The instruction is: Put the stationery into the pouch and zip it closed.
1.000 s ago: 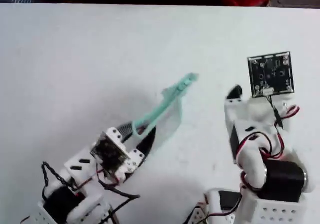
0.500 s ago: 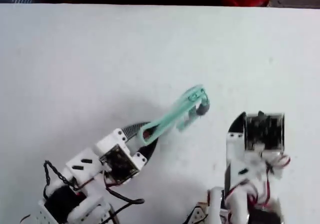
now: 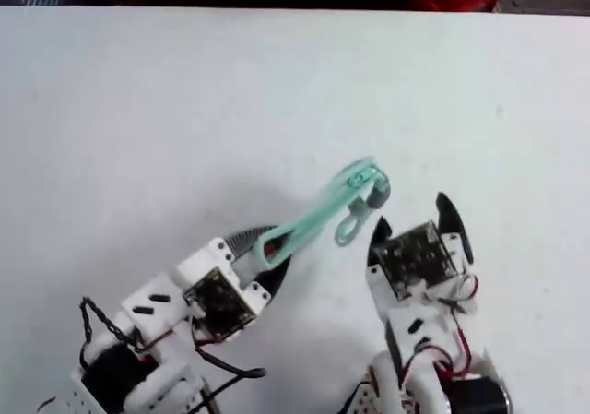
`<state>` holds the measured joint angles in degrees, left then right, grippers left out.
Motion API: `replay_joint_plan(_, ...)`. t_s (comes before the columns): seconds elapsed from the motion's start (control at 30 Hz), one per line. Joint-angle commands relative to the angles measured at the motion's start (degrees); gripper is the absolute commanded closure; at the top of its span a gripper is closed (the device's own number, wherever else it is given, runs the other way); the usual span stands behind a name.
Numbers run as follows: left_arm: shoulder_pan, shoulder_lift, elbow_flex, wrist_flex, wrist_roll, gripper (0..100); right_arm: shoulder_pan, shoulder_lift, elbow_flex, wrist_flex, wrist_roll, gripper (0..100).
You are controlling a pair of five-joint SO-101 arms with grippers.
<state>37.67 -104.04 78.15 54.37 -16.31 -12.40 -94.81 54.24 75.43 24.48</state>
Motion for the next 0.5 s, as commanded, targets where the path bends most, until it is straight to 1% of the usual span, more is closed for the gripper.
replay_joint_plan(0.0, 0.7, 0.3, -0.3, 0.1, -0.8, 98, -1.4, 2.2, -0.5, -2.1, 0.6, 74.1)
replay_joint_plan(0.17, 0.7, 0.3, -0.3, 0.1, -0.8, 98, -4.9, 2.7, -0.3, -6.6, 1.1, 74.1)
replay_joint_plan(0.23, 0.7, 0.2, -0.3, 0.1, -0.8, 98, -5.7, 2.7, -0.2, -8.2, 2.6, 74.2)
replay_joint_plan(0.33, 0.7, 0.2, -0.3, 0.8, -0.8, 98, -5.8, 2.7, -0.2, -9.2, 4.8, 74.3)
replay_joint_plan(0.47, 0.8, 0.2, -0.3, 1.1, -0.8, 98, -5.5, 5.0, -0.1, -10.8, 4.8, 74.3)
